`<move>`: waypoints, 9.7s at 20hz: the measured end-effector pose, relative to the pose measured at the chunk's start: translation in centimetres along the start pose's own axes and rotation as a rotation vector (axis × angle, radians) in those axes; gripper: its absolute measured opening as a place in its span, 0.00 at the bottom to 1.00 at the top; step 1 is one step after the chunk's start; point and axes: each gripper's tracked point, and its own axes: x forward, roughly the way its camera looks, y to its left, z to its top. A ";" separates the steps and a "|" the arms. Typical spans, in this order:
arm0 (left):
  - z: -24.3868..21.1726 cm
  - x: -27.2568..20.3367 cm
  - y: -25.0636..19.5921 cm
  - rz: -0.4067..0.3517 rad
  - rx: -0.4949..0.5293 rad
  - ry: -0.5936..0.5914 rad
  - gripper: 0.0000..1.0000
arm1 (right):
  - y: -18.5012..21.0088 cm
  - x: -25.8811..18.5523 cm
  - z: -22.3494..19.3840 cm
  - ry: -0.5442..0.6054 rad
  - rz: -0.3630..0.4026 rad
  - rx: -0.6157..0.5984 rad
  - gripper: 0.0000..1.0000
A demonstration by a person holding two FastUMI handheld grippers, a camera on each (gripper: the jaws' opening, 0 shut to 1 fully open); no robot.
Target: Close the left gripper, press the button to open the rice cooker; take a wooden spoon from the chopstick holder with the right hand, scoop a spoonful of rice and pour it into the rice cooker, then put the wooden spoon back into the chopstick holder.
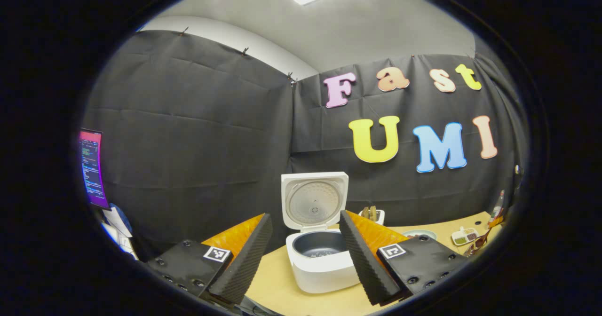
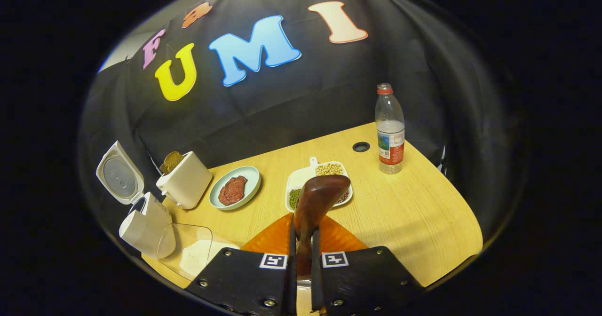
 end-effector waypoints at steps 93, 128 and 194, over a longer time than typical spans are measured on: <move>-8.3 0.5 17.8 0.070 -0.087 0.147 1.00 | 43.7 0.3 1.1 0.147 0.730 0.675 0.12; -11.6 -3.8 23.4 0.227 -0.140 0.191 0.97 | 62.5 0.2 -6.3 -0.345 0.678 -0.928 0.12; 0.6 -1.8 -3.2 -0.138 0.001 0.067 0.95 | 1.9 0.6 0.0 -0.090 -0.031 0.001 0.12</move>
